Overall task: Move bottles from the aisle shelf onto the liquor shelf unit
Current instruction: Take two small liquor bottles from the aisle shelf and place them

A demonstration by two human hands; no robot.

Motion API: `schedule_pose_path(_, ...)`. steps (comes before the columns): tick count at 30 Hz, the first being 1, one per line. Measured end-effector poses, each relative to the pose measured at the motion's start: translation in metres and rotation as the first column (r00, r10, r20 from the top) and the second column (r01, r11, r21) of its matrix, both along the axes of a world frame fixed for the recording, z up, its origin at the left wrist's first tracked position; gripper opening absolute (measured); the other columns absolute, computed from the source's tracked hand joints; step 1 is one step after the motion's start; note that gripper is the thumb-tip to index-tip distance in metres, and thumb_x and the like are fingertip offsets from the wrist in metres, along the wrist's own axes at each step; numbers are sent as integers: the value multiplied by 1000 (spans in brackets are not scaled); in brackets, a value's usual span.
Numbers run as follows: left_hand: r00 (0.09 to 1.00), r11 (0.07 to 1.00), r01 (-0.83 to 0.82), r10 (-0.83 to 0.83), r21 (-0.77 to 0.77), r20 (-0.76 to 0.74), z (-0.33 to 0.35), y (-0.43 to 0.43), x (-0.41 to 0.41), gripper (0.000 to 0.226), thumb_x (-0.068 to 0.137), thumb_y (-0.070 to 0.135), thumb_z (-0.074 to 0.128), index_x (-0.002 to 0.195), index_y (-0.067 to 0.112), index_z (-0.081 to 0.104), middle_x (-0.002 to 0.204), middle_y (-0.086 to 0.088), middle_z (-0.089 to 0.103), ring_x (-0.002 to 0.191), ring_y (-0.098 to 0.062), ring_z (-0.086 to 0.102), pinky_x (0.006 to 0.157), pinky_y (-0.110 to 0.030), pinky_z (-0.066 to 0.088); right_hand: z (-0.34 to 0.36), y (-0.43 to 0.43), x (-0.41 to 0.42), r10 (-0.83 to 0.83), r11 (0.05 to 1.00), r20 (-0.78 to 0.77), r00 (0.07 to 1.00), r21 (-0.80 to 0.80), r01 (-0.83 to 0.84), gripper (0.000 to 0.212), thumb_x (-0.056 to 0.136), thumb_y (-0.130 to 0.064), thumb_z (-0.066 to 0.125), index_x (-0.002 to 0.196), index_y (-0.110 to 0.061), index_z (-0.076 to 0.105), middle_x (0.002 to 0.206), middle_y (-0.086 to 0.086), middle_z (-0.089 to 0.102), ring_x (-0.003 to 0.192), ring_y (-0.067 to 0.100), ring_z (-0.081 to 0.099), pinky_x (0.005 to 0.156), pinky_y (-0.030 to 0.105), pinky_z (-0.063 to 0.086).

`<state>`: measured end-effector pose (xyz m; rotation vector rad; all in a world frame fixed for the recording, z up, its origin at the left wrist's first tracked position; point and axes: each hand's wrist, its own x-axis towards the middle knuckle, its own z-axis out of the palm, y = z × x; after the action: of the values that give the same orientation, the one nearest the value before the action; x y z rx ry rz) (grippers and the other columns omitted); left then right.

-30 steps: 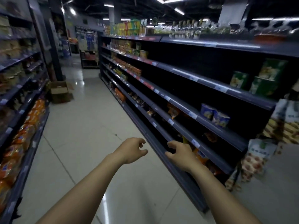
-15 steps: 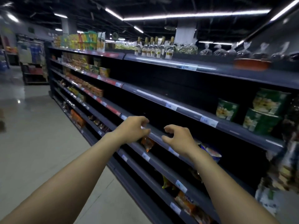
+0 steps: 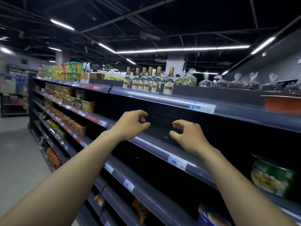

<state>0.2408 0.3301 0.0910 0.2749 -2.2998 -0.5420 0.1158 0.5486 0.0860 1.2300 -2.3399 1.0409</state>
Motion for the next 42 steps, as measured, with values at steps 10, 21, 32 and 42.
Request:
schedule_pose_path(10,968,990,142,-144,-26,-205,82,-132,-146,56,87,49,70,134,22,58,99,17,63,88,-3,61,71,-20,44,81,-118,-81,-180,974,-161,970,-167,153,48,89,-32,77,135,-19,66,129,-4,70,119,15,65,104,33,50)
schedule_pose_path(21,908,956,276,-295,-103,-298,126,-176,-254,71,84,53,70,142,18,48,116,4,55,102,-12,51,86,-28,39,130,-187,-147,-533,832,-195,823,-301,467,52,84,-38,80,130,-19,64,105,-6,64,103,19,60,83,27,38)
schedule_pose_path(32,926,972,216,-233,-89,-298,127,-166,-273,77,81,58,73,142,19,46,122,-1,64,107,-21,62,82,-38,54,138,-202,-166,-652,755,-94,753,-174,632,45,77,-60,77,97,-27,54,84,-12,57,83,20,57,73,39,54)
schedule_pose_path(42,801,888,458,-395,36,-451,125,-156,-276,72,75,46,84,137,20,58,107,3,68,94,-12,60,81,-24,46,137,-201,-152,-662,723,-130,739,-373,582,66,69,-51,88,125,-21,70,87,-9,72,83,13,67,72,32,57)
